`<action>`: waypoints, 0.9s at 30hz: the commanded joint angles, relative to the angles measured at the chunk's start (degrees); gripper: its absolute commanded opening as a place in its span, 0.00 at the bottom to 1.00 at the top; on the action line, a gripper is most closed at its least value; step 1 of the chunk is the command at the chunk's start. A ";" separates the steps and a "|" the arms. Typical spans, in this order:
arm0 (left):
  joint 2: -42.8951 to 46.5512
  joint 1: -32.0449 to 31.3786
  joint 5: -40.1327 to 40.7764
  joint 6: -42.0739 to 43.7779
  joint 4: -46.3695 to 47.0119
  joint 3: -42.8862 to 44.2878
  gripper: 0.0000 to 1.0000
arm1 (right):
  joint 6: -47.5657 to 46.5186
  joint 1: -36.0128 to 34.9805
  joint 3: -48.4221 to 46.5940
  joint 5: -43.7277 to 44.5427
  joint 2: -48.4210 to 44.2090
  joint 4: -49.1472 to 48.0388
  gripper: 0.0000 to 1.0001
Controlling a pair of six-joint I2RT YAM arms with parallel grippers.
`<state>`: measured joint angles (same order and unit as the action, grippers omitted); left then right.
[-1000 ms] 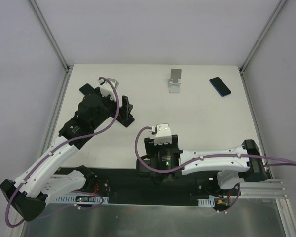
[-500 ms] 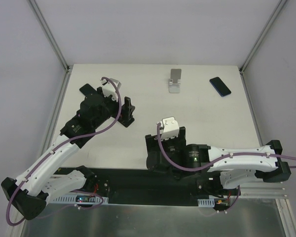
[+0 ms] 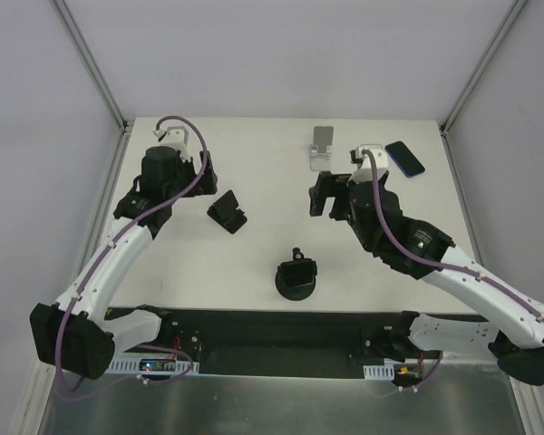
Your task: Place the phone on the phone stand
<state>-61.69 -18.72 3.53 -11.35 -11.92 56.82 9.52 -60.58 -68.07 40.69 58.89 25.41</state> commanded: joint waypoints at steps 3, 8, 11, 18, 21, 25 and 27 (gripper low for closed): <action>-13.00 10.70 -0.46 -10.69 -11.43 12.76 0.99 | -6.96 14.41 -3.55 -12.73 5.61 -18.88 0.97; -24.93 14.50 7.09 -18.25 -18.73 21.13 0.99 | -6.45 23.38 -12.77 -21.68 15.54 -24.52 0.97; -35.90 16.61 6.93 -19.67 -26.20 34.18 0.99 | -6.26 29.01 -14.55 -33.01 19.06 -24.62 0.97; -40.21 15.91 -9.84 -10.91 -23.54 32.79 0.89 | -6.09 40.51 -7.25 -54.00 20.47 -25.06 0.97; -27.63 14.15 -21.07 -4.59 -4.12 15.29 0.91 | -8.19 44.04 -3.58 -59.82 19.77 -25.15 0.97; -23.39 10.29 -30.59 7.17 -2.14 11.83 0.84 | -13.90 44.84 1.44 -59.41 17.66 -25.06 0.97; -23.91 8.27 -31.66 12.82 -5.28 12.52 0.77 | -15.75 45.11 1.89 -59.58 17.14 -25.15 0.97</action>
<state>-88.86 -7.35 -18.04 -13.56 -23.40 68.25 -0.51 -15.44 -67.83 -13.87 79.22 2.39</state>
